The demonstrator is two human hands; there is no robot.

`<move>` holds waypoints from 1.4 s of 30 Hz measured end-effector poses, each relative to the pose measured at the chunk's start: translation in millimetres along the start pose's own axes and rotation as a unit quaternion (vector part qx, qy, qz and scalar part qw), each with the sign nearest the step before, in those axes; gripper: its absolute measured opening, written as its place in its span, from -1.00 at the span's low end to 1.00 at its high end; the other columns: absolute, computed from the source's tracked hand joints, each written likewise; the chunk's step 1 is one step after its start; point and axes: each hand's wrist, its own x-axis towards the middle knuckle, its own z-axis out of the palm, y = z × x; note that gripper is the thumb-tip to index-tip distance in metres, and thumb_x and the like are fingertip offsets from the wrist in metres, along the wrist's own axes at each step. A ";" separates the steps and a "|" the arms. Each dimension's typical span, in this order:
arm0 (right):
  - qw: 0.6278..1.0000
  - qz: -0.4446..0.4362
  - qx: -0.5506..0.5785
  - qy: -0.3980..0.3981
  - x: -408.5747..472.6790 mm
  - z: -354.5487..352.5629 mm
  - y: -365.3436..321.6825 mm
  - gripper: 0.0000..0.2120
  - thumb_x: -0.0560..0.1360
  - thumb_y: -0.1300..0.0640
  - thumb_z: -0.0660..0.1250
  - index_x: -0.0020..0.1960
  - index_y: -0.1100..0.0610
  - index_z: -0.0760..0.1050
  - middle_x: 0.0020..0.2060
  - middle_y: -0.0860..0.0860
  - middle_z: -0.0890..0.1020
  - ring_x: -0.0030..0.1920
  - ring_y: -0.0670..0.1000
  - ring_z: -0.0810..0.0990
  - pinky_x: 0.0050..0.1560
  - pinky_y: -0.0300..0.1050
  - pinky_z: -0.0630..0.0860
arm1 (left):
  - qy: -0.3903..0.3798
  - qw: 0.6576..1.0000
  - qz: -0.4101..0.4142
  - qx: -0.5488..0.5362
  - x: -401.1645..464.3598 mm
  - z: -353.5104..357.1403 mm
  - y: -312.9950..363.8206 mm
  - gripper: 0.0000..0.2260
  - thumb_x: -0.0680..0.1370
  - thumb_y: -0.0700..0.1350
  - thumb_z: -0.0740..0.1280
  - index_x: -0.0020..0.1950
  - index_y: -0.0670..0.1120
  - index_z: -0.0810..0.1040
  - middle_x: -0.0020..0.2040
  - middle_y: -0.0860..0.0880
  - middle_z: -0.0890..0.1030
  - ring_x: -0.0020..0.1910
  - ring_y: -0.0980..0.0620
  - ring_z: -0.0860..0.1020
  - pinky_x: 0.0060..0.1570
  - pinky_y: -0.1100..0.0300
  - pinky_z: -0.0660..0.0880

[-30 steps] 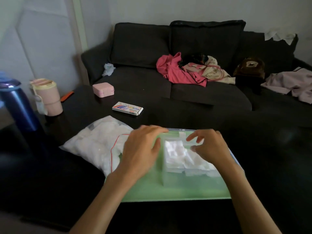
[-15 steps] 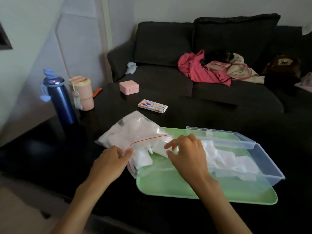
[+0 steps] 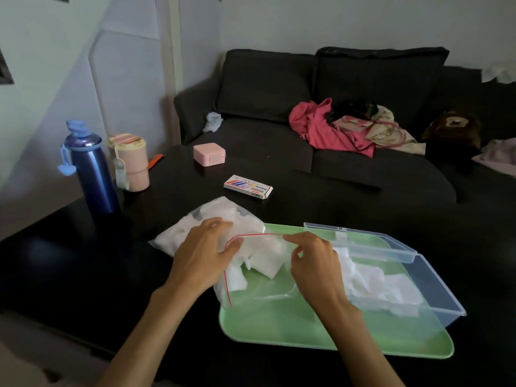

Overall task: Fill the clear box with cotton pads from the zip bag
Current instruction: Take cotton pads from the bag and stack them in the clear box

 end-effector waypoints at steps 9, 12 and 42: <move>0.990 -0.078 0.000 0.120 4.3 2.8 -13.4 -0.77 0.33 0.27 0.45 -0.09 0.01 0.67 -0.13 -0.06 0.54 -0.06 0.03 0.48 -0.10 -0.18 0.32 | 0.095 0.988 -0.113 0.032 8.0 -11.1 7.7 -0.68 0.59 0.05 0.17 -0.22 -0.10 0.54 -0.32 0.00 0.45 -0.26 -0.06 0.39 -0.22 0.10 0.31; 0.992 -0.110 -0.024 0.061 0.8 3.6 -16.9 -0.85 0.37 0.12 0.45 -0.09 -0.06 0.66 -0.20 -0.10 0.46 -0.08 0.00 0.43 -0.05 -0.14 0.31 | 0.115 0.985 -0.128 0.024 7.1 -15.0 5.8 -0.70 0.59 0.01 0.18 -0.20 -0.13 0.55 -0.30 -0.01 0.45 -0.30 -0.05 0.34 -0.24 0.11 0.29; 0.982 -0.112 0.077 -0.128 -8.5 0.6 -18.0 -0.92 0.42 -0.03 0.42 -0.14 -0.05 0.64 -0.25 -0.26 0.51 -0.16 -0.21 0.42 -0.20 -0.40 0.30 | 0.122 0.988 -0.071 0.056 -8.8 -23.0 10.8 -0.80 0.56 0.02 0.25 0.17 0.10 0.52 0.03 0.00 0.62 0.06 -0.06 0.55 -0.15 0.13 0.35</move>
